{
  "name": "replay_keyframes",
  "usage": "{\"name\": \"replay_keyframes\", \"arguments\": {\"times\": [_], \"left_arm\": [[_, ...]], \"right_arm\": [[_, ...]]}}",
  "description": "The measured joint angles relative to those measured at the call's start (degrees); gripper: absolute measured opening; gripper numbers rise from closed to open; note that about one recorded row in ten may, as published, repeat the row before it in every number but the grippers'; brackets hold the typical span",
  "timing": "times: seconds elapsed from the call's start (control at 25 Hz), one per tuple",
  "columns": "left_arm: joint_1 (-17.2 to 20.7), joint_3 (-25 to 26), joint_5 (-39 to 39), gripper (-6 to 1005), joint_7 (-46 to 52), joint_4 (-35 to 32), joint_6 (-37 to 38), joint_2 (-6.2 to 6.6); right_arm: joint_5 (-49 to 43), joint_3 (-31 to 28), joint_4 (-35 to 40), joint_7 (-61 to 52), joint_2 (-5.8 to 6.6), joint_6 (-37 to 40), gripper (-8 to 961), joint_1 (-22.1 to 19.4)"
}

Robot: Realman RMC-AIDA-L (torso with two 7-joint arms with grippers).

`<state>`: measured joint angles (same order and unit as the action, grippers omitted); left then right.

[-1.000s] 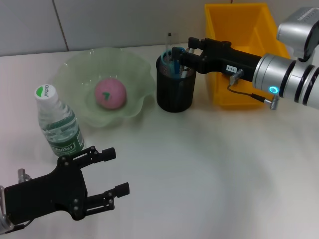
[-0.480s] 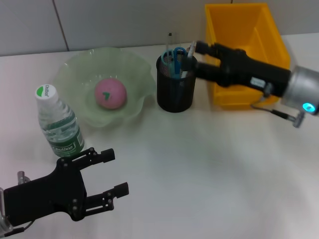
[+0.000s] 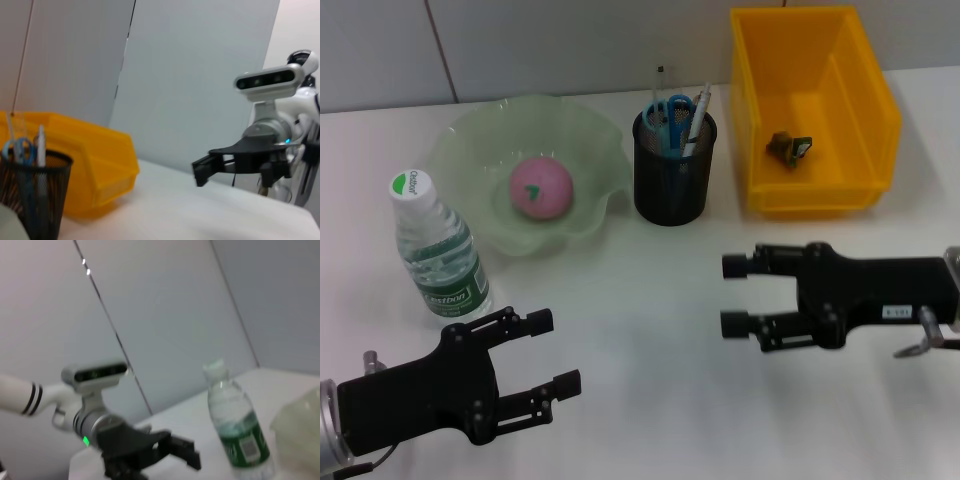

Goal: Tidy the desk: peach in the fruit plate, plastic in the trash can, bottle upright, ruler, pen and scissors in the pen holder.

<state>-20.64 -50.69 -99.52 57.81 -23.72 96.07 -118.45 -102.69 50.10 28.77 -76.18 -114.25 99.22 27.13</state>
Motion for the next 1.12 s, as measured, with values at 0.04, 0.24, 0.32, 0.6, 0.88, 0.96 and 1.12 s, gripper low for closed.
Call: {"name": "replay_keyframes", "arguments": {"times": [0.04, 0.24, 0.32, 0.6, 0.88, 0.96, 1.12], "left_arm": [[-0.1, 0.0, -0.5, 782, 0.0, 0.0, -0.6, 0.00], [-1.0, -0.1, -2.8, 782, 0.2, -0.1, -2.1, 0.04], [-1.2, -0.2, -3.1, 782, 0.4, -0.3, -2.1, 0.09], [-3.3, -1.5, -3.7, 782, 3.1, -0.9, -2.5, 0.26], [-5.1, -1.7, -5.3, 782, 6.8, -2.2, -3.4, 0.29], [-5.1, -1.7, -5.4, 782, 6.7, -2.2, -3.9, 0.28], [-4.9, -1.7, -5.6, 782, 6.2, -2.2, -4.2, 0.25]], "right_arm": [[0.0, 0.0, 0.0, 0.0, 0.00, 0.0, 820, 0.0], [-2.7, 0.0, 0.1, 0.3, 0.08, -0.6, 820, -0.6], [-3.1, 0.0, 0.2, 0.4, 0.06, -1.0, 820, -0.9], [-4.7, -0.1, 2.2, 0.3, -0.36, -3.5, 820, -1.3], [-5.0, 0.0, 2.8, 0.4, -0.35, -3.6, 820, -1.2], [-5.1, 0.1, 2.8, 0.4, -0.26, -3.6, 820, -1.0], [-6.3, 0.3, 2.7, 0.4, -0.23, -5.2, 820, -0.2]]}}
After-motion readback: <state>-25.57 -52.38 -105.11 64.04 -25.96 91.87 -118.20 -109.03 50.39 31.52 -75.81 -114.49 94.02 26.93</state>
